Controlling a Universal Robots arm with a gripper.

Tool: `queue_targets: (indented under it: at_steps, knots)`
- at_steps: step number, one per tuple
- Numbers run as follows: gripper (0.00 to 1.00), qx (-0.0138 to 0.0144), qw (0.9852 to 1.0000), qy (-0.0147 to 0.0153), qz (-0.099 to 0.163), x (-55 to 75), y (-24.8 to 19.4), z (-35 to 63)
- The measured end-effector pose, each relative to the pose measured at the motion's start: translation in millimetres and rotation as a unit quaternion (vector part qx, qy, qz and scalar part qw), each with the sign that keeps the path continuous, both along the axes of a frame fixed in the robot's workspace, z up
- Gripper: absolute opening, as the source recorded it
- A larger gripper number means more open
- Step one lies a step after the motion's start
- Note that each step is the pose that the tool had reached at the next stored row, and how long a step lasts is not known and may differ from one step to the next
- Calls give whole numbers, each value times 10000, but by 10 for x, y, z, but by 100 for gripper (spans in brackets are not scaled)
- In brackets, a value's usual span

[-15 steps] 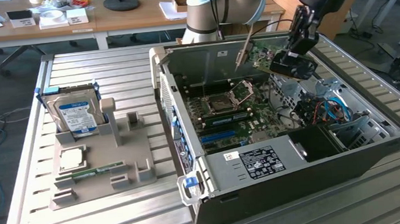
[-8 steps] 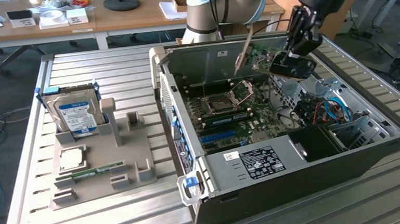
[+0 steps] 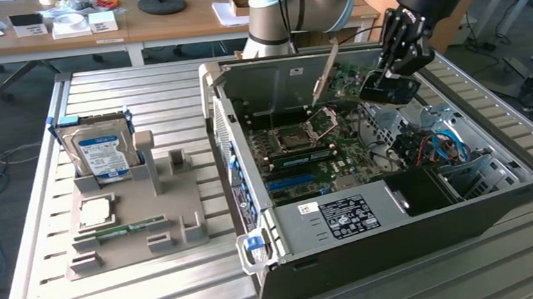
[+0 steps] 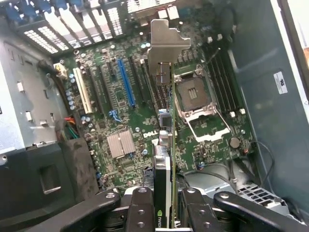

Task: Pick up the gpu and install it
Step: 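Insert the gpu into the slot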

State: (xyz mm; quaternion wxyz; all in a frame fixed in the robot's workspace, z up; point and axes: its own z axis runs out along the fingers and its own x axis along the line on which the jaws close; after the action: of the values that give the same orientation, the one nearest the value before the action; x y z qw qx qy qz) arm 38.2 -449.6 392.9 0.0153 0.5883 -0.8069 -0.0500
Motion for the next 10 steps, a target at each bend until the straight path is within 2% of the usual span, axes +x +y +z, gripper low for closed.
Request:
queue_targets:
  at_steps: [6,10]
  knots:
    - [27,-4,10000,-2,17,-4,1,-5]
    - [27,-5,9999,-30,118,-13,0,-37]
